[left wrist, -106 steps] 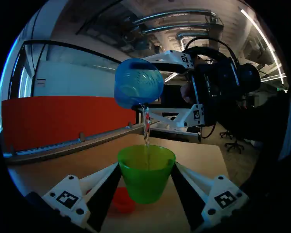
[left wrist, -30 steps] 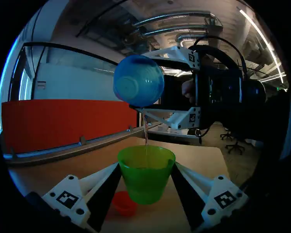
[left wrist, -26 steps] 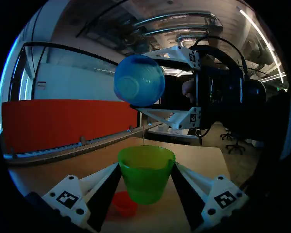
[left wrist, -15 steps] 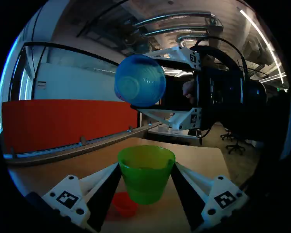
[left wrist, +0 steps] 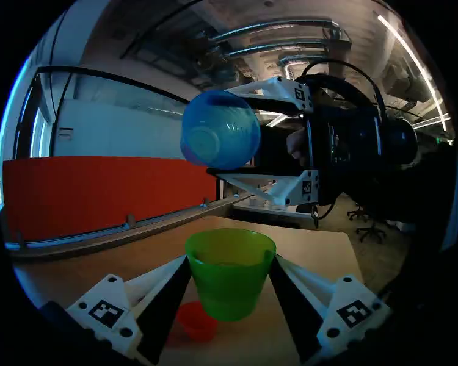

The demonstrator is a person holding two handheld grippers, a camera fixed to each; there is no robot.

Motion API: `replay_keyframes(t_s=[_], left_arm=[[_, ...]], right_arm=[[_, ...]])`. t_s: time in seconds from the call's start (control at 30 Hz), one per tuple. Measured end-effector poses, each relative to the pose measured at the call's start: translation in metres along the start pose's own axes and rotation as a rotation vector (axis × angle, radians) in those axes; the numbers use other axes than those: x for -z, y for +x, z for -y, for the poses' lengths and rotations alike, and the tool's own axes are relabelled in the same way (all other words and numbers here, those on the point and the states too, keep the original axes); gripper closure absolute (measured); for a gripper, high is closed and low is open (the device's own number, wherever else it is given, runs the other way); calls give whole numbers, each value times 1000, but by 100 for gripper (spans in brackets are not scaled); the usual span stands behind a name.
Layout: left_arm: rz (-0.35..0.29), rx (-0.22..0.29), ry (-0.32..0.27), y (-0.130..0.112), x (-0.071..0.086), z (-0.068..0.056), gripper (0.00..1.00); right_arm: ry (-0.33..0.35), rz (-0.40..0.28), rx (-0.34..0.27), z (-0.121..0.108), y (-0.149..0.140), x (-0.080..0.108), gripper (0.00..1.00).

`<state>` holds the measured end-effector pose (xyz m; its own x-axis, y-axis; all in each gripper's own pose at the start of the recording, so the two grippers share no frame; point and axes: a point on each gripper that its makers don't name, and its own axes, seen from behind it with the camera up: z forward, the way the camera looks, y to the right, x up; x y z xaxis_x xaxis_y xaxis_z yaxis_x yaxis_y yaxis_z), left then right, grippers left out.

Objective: Pour water

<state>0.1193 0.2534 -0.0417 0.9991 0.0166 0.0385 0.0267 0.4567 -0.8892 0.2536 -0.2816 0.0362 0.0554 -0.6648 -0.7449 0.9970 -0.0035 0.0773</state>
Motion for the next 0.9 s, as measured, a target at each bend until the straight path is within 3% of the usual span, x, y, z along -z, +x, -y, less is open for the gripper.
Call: replay_keyframes(t_s=[0.2,0.57,0.9], left_arm=[[-3,-3,4,2,2,1,15],[-2,-6,12,4,4,3,15],[1,-10,16,5,4,4,15]], right_arm=[[0,-12,-123,1,1,5,10],[23,-33,-436,10,6,14,10],[21,-41,-680,12,4,19,10]])
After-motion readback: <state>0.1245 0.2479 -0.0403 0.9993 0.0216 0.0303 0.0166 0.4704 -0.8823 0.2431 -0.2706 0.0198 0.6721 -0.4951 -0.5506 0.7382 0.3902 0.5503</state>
